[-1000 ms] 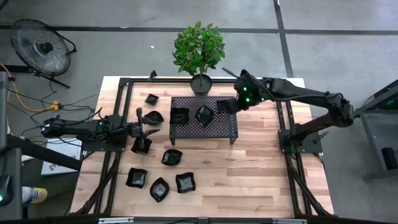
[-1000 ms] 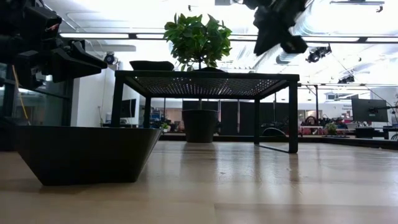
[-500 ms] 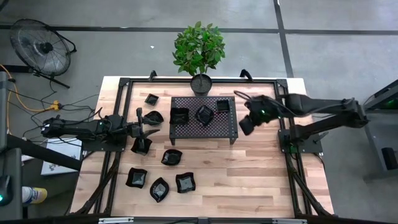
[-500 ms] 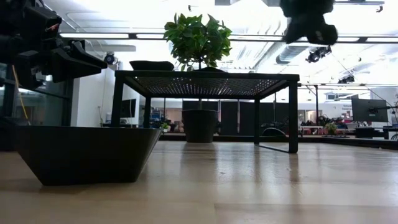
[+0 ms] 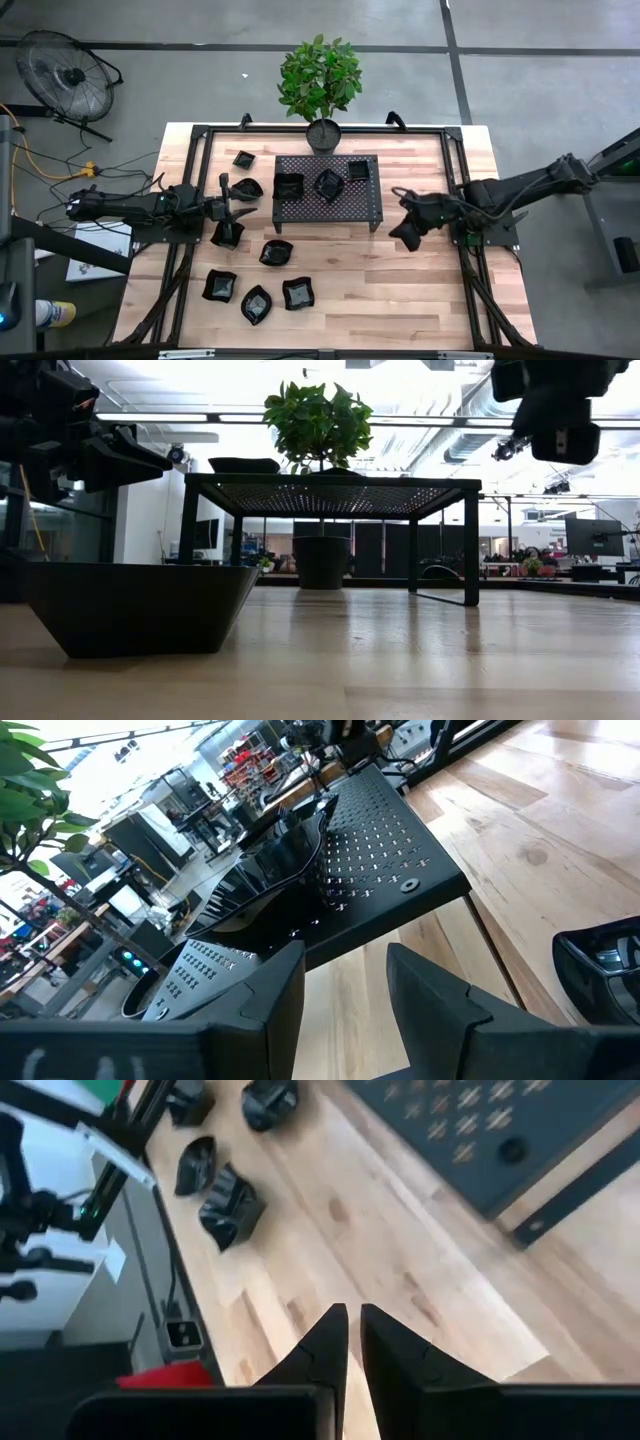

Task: Pick & Place Mini shaped plates
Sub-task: Stack the black square plate on top of the other black square plates on the shelf

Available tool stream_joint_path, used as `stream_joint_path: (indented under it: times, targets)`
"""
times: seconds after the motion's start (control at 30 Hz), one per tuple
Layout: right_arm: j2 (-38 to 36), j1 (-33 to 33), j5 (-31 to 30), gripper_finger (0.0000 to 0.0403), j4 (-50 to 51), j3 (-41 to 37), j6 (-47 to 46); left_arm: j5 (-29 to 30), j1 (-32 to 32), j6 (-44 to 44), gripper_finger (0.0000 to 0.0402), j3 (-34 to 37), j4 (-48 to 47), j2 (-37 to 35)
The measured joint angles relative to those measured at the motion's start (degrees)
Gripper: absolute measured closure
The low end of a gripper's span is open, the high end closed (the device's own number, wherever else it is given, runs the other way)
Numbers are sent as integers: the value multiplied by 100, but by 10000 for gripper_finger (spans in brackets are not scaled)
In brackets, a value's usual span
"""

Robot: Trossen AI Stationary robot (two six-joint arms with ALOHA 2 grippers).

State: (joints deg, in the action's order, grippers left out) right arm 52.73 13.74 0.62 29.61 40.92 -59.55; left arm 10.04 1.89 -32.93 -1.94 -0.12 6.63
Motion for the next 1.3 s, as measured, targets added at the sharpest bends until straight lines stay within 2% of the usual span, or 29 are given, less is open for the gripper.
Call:
stream_joint_path:
  times: [0.3, 0.57, 0.83, 0.93, 1.03, 1.17, 1.3]
  targets:
    - [-22, 306, -198, 375, -588, -396, 49, 0, 0, 0, 261, -2, 0, -2]
    - [-592, 330, -741, 391, -2804, -1644, -45, 1, 0, 0, 261, -1, 0, 0]
    - [-1472, 235, -1242, 400, -3608, -2530, 91, 2, 0, -1, 261, 0, 0, -2]
    - [-1943, 120, -1350, 397, -3630, -2754, 731, 1, 0, 0, 261, -2, -2, -2]
    - [-2341, 66, -1135, 397, -3670, -2848, 1274, 2, 0, 0, 261, 0, 0, -1]
    - [-2757, 48, -836, 399, -3670, -2874, 2882, 2, 0, -2, 261, 0, 0, 0]
    - [-3123, 48, -1049, 401, -3646, -2874, 4427, 2, 0, 0, 261, -1, 0, 0]
